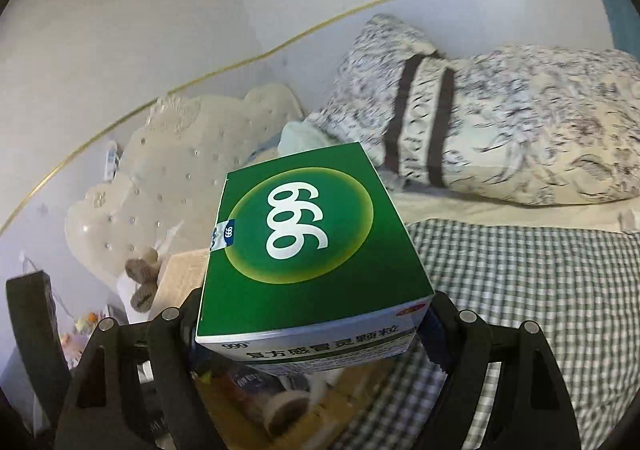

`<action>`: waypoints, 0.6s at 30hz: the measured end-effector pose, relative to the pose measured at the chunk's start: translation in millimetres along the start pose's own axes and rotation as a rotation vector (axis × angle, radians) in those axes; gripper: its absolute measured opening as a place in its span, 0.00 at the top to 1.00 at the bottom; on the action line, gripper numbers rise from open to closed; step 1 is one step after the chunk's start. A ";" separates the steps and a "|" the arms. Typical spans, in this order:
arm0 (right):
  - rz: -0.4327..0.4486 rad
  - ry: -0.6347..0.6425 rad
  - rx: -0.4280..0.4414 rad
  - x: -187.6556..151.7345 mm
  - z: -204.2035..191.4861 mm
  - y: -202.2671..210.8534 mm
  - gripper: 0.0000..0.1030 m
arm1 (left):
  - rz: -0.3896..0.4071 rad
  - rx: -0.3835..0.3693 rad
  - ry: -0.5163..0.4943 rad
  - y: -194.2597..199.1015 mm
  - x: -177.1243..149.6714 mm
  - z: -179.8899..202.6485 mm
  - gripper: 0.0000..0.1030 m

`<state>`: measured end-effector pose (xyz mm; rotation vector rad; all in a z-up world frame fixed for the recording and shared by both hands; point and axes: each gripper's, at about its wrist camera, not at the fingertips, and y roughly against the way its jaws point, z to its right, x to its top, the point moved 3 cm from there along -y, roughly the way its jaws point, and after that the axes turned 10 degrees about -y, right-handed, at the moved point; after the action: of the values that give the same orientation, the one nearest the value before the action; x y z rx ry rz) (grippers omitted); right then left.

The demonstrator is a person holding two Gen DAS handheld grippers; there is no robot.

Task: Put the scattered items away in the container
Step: 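Lift and carry the wooden box with the left tool while the right carries the medicine box, then open both tools over the cardboard box, dropping both boxes in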

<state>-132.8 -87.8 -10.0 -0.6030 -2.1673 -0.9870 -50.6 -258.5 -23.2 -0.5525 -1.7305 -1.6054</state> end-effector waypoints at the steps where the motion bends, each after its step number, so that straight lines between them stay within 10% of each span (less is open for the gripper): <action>1: -0.008 0.004 0.000 -1.0 -5.1 -8.1 0.20 | 0.000 0.004 0.003 -3.0 0.3 -2.9 0.27; 7: -0.033 -0.017 0.076 2.3 -14.8 -36.1 0.04 | -0.007 0.042 0.029 -21.9 2.3 -16.7 0.01; 18: 0.112 -0.053 -0.067 11.2 57.2 37.3 0.03 | 0.026 0.043 -0.086 -12.0 10.1 46.3 0.00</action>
<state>-138.3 -18.9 -12.1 -0.7817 -2.1277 -0.9962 -75.4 -216.4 -23.3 -0.6284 -1.8089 -1.5436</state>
